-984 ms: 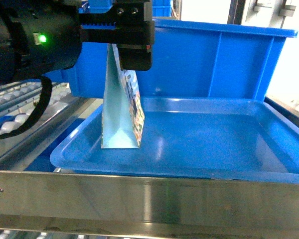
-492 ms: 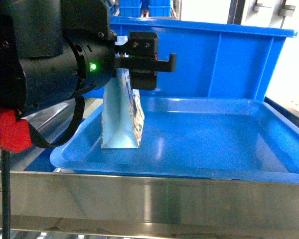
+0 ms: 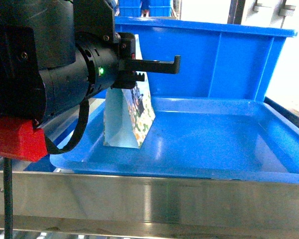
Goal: Move flower gift bag to table near conveyor
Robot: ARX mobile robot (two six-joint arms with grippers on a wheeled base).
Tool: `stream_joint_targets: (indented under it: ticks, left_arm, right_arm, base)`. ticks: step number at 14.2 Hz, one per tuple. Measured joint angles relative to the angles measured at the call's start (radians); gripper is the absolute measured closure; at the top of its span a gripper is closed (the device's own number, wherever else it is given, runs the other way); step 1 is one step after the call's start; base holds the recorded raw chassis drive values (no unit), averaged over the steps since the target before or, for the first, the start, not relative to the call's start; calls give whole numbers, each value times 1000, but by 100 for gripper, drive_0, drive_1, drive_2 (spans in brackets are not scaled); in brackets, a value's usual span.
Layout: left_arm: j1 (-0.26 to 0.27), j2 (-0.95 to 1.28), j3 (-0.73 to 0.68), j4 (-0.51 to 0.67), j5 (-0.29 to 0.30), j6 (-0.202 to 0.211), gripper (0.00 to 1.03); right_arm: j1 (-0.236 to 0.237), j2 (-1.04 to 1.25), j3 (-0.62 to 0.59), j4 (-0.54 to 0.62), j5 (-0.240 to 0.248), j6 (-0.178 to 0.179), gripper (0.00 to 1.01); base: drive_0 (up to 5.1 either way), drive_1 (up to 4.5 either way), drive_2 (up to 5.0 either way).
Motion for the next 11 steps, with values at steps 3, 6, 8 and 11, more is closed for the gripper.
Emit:
stream_joint_targets:
  ticks: [3, 6, 8, 11]
  left_arm:
    - [-6, -3, -24, 26, -41, -8, 101]
    - [2, -18, -55, 64, -52, -5, 101]
    - [22, -49, -98, 96, -52, 4, 101]
    - [40, -106, -137, 138, -40, 32, 101]
  right_arm:
    - [0, 0, 0, 0, 0, 0, 98]
    - [0, 0, 0, 0, 0, 0, 98]
    - [0, 0, 0, 0, 0, 0, 98]
    - [0, 0, 0, 0, 0, 0, 98]
  base:
    - [0, 0, 0]
    - [0, 0, 0]
    - [0, 0, 0]
    - [0, 0, 0]
